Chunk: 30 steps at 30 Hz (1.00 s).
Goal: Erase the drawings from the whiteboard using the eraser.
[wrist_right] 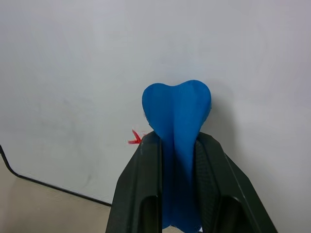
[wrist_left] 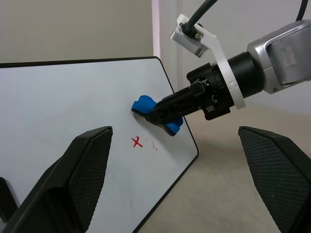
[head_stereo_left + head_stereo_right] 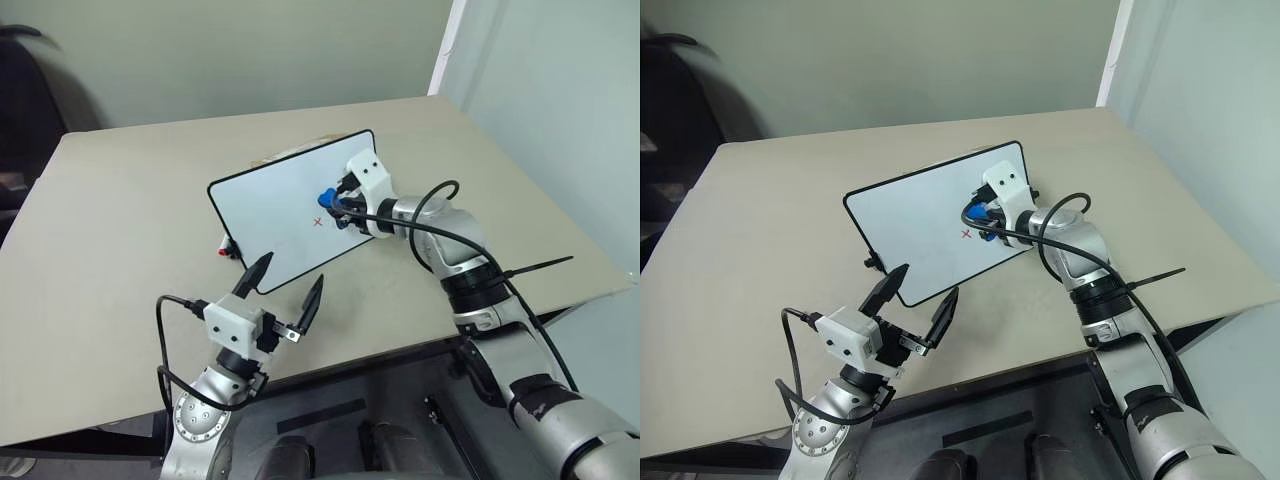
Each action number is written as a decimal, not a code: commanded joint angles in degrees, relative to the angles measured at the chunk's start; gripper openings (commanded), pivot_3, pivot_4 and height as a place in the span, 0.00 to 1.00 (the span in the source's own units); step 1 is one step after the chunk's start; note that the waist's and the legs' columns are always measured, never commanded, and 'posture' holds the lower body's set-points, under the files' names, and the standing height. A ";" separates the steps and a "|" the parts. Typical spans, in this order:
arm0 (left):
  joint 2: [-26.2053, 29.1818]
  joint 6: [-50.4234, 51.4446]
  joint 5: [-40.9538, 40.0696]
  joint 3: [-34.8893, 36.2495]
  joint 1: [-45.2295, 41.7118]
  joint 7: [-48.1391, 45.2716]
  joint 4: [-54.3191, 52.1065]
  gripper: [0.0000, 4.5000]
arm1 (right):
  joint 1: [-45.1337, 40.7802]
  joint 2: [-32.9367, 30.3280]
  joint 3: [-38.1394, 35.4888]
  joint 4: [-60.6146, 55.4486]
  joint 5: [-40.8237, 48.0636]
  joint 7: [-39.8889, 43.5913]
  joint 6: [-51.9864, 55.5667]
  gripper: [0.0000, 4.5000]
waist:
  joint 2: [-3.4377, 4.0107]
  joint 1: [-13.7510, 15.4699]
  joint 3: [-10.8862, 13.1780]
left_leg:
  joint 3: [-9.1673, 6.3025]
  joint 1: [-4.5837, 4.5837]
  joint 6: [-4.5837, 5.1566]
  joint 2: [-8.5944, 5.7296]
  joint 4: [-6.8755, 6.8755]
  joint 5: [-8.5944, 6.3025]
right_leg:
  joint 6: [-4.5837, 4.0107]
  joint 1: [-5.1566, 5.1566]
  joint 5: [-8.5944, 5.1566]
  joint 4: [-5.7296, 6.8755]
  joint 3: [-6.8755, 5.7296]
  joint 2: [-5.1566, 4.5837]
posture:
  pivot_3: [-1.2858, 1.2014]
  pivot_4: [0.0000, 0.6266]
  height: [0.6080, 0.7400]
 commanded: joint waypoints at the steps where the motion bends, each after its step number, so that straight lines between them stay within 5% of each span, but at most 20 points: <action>1: -0.18 -0.14 -0.59 0.00 0.25 0.30 -2.89 1.00 | 0.68 0.54 0.15 0.10 -0.28 -0.47 -0.44 0.18 | -0.01 0.01 0.00 | 0.00 0.00 0.03 0.00 0.01 0.02 | -0.15 0.00 0.09 0.00 0.00 0.00 | 0.52 0.24 0.99; 17: -0.17 -0.14 -0.75 0.20 0.96 0.32 -3.79 1.00 | 4.02 0.28 3.10 7.87 -5.30 -2.04 0.56 0.18 | 0.02 -0.14 0.06 | 0.01 0.09 -0.10 0.00 -0.01 -0.06 | 0.15 -0.02 -0.09 0.01 0.00 0.01 | 0.52 0.24 0.99; 30: -0.10 -0.04 -0.55 0.22 -0.21 0.00 -2.75 1.00 | 0.17 1.63 1.71 -3.18 -2.85 -0.45 2.18 0.18 | 0.01 -0.32 0.06 | 0.04 0.06 0.09 0.01 0.00 0.07 | 0.09 -0.11 0.03 0.01 -0.03 0.01 | 0.52 0.24 0.99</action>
